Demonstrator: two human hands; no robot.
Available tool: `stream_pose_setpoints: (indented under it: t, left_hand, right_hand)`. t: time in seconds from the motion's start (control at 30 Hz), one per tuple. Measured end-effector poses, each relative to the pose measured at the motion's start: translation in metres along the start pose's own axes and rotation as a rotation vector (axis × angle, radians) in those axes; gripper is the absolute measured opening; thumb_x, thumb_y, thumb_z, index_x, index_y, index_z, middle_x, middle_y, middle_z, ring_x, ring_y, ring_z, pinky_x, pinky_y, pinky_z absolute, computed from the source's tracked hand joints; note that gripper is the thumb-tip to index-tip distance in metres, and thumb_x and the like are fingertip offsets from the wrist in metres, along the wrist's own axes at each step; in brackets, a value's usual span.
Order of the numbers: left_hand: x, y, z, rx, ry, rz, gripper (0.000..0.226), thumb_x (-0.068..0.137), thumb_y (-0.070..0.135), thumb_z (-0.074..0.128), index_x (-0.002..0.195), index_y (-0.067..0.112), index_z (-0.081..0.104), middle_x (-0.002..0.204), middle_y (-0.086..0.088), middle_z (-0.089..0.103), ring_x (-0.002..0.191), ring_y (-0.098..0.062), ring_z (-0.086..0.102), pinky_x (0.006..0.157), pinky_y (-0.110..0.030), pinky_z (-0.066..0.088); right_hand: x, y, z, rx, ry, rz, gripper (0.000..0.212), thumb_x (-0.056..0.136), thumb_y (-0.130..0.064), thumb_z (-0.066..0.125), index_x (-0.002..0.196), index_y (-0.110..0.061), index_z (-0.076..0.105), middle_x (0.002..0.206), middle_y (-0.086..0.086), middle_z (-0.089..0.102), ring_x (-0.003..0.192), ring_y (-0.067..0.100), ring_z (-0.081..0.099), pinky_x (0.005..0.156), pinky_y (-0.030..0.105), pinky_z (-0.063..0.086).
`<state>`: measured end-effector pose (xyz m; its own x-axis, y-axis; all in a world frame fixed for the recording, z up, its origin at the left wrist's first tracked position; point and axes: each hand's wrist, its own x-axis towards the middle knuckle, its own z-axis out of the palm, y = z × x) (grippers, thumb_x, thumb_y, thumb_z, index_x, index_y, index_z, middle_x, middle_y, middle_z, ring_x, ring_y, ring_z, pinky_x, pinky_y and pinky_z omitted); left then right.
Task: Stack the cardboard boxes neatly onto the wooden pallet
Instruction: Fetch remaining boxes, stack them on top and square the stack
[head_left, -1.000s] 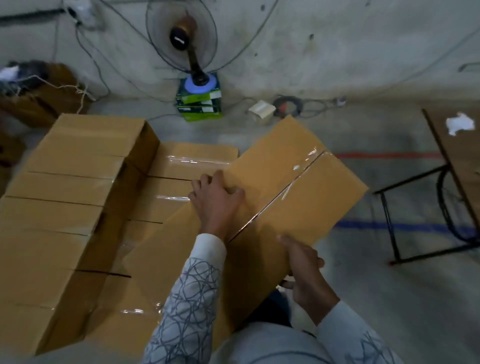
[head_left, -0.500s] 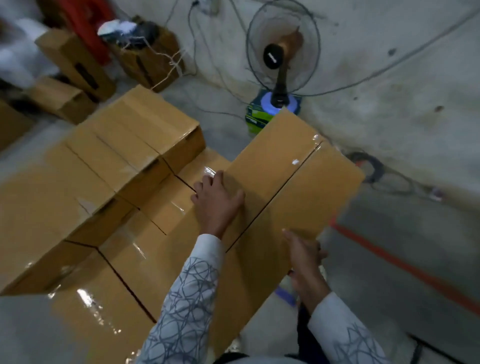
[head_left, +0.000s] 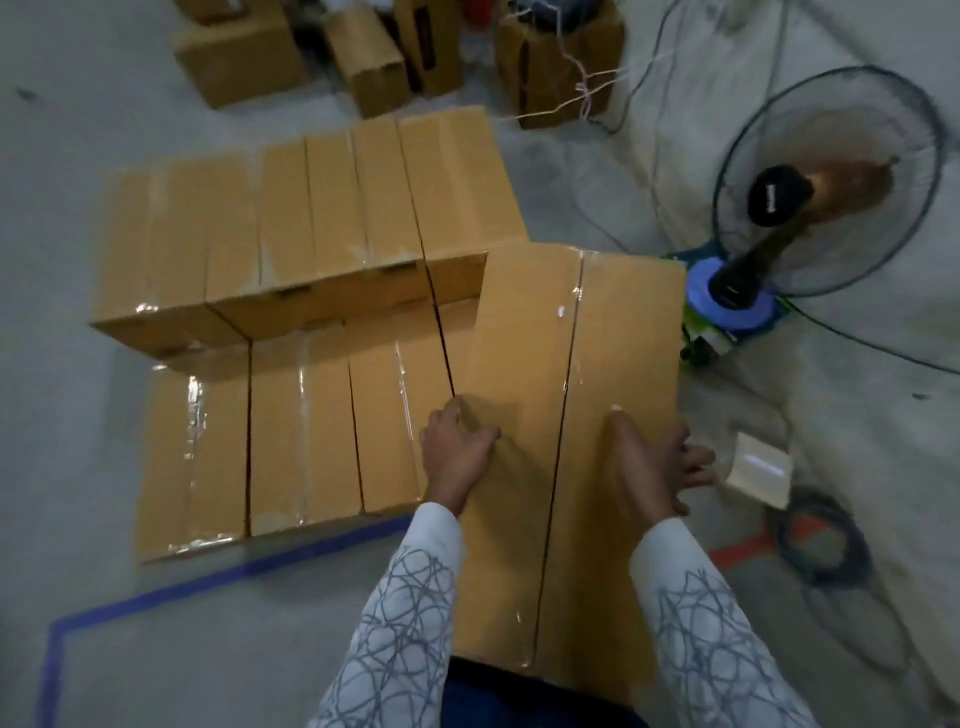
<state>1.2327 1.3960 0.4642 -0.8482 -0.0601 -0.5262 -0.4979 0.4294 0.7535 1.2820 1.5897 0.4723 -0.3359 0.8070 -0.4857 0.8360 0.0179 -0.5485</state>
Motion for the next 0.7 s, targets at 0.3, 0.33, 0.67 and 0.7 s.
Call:
stream_pose_setpoints:
  t: [0.3,0.33,0.67,0.7]
  left_hand:
    - [0.098,-0.018,0.032,-0.199,0.019,-0.145,0.073,0.078,0.041,0.075,0.145,0.025,0.053,0.134,0.003,0.056,0.125,-0.021,0.052,0.105,-0.048,0.05]
    - [0.114,-0.019,0.036,-0.211,0.027,-0.159,0.069,0.077,0.04,0.076,0.142,0.026,0.057,0.131,0.003,0.059,0.123,-0.021,0.054,0.103,-0.046,0.052]
    - [0.271,-0.105,0.092,-0.32,0.206,-0.179,0.049,0.087,0.017,0.077,0.1,0.059,0.054,0.112,0.012,0.055,0.104,-0.015,0.061,0.087,-0.034,0.054]
    - [0.279,-0.113,0.097,-0.317,0.212,-0.182,0.05,0.088,0.017,0.077,0.1,0.059,0.053,0.111,0.014,0.054,0.103,-0.011,0.06,0.084,-0.031,0.052]
  right_hand:
    - [0.101,-0.074,0.079,-0.237,-0.143,-0.034,0.09,0.092,-0.067,0.059,0.161,-0.018,0.026,0.17,0.022,0.0,0.156,0.042,-0.008,0.117,0.073,0.013]
    - [0.115,-0.08,0.094,-0.265,-0.152,-0.046,0.09,0.093,-0.069,0.057,0.161,-0.019,0.026,0.17,0.022,-0.001,0.156,0.042,-0.008,0.117,0.072,0.014]
    - [0.242,-0.087,0.259,-0.38,-0.184,-0.172,0.078,0.097,-0.072,0.045,0.159,-0.027,0.031,0.169,0.016,0.006,0.156,0.036,0.001,0.116,0.067,0.016]
    - [0.25,-0.084,0.269,-0.381,-0.183,-0.165,0.078,0.097,-0.072,0.045,0.159,-0.027,0.03,0.169,0.016,0.007,0.156,0.036,0.001,0.116,0.068,0.016]
